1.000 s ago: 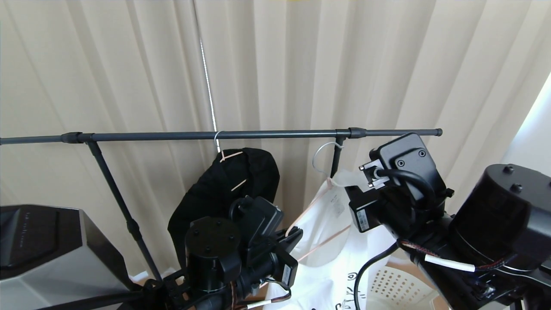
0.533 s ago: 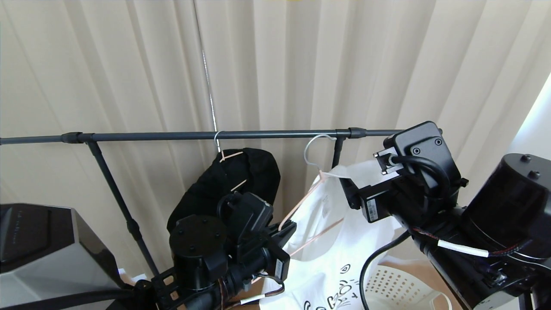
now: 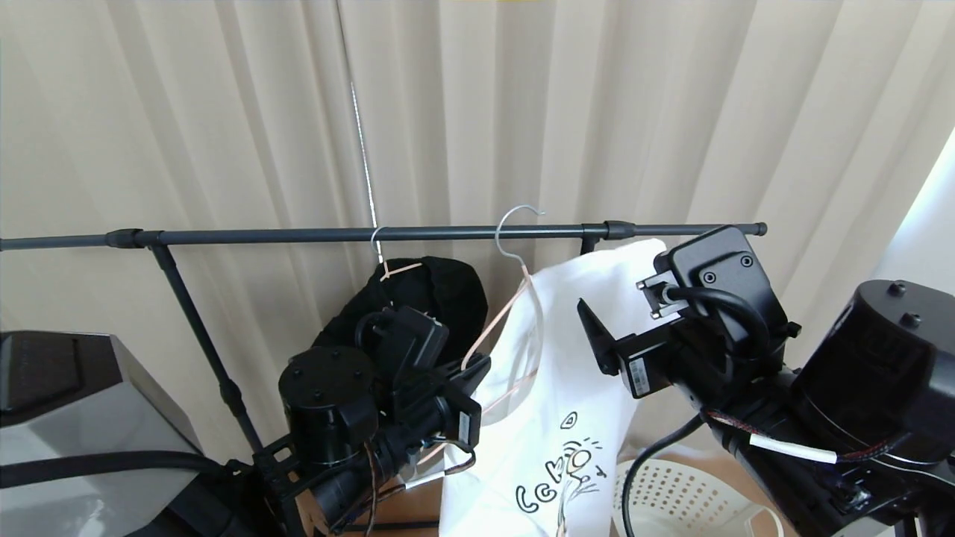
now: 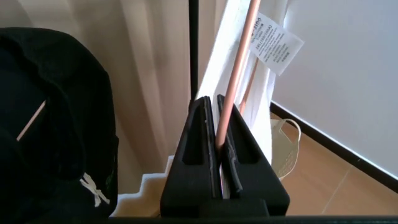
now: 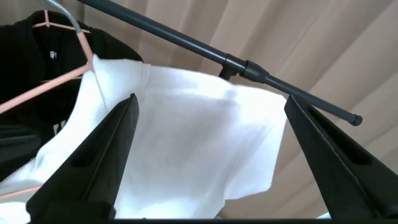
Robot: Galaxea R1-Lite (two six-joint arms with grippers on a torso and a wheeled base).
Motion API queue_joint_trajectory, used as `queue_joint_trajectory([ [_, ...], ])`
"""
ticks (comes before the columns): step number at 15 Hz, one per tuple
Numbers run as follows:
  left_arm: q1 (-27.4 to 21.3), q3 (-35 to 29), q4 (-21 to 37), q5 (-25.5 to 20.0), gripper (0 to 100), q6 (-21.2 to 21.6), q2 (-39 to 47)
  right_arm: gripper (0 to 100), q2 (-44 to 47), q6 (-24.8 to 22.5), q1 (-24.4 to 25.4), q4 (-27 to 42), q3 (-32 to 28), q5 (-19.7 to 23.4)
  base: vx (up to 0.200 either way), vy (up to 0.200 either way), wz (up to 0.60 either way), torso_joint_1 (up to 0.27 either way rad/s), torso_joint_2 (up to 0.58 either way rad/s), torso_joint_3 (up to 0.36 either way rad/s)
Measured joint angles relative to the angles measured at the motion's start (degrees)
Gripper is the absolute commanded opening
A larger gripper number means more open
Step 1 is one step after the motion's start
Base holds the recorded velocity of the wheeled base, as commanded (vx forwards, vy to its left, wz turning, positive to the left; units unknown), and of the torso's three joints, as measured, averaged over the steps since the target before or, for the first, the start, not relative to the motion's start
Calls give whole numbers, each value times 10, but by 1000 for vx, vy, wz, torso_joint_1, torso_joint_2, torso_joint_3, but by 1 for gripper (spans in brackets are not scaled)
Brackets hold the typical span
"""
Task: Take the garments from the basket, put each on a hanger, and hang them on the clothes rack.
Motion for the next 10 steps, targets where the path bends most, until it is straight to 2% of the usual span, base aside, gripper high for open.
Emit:
queue_joint_trajectory([
  [4, 20, -5, 0, -18, 0, 1, -4, 100, 0, -8, 8, 5, 22, 6, 0, 0, 0, 0, 0, 0],
  [6, 37, -2, 2, -46, 0, 3, -5, 100, -6, -18, 2, 10, 27, 45, 0, 0, 0, 0, 0, 0],
  [8, 69, 10, 1, -117, 0, 29, -5, 100, -23, -31, -33, 41, 31, 100, 0, 0, 0, 0, 0, 0],
  [9, 88, 22, 0, -160, 0, 56, -5, 100, -41, -39, -50, 84, 32, 135, 0, 0, 0, 0, 0, 0],
  [10, 107, 35, 0, -199, 0, 85, -5, 100, -61, -45, -65, 154, 28, 180, 0, 0, 0, 0, 0, 0],
])
